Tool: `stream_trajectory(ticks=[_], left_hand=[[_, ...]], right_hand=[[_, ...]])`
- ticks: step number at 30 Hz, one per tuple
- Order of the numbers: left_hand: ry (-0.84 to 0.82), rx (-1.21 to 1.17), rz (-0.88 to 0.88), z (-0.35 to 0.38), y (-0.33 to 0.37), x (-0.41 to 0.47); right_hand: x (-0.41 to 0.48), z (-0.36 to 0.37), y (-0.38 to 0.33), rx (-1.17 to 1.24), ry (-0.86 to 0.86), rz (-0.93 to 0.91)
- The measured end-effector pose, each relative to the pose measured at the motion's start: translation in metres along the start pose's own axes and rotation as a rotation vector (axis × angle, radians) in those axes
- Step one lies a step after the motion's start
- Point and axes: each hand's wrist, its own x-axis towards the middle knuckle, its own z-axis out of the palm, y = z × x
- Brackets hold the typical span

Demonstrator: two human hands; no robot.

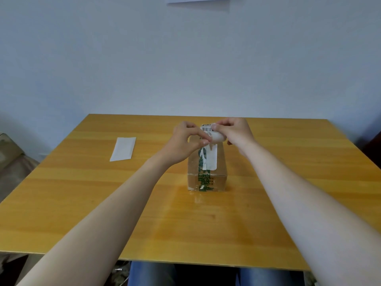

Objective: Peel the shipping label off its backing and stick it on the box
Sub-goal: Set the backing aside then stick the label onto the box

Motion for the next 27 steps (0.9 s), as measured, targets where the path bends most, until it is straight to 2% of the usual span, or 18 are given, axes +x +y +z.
stream_trajectory(ticks=[3, 7, 13, 27], left_hand=[[0.001, 0.042, -0.031, 0.006, -0.003, -0.002], [0.023, -0.021, -0.114, 0.009, -0.003, -0.007], [0.170, 0.020, -0.211, 0.020, -0.011, 0.000], [0.073, -0.070, -0.022, 0.021, -0.029, -0.024]], right_hand=[[0.003, 0.003, 0.005, -0.004, 0.013, 0.021], [0.004, 0.007, 0.010, -0.025, 0.011, 0.030], [0.007, 0.012, 0.012, -0.057, -0.013, 0.043], [0.014, 0.006, 0.018, -0.077, -0.052, 0.076]])
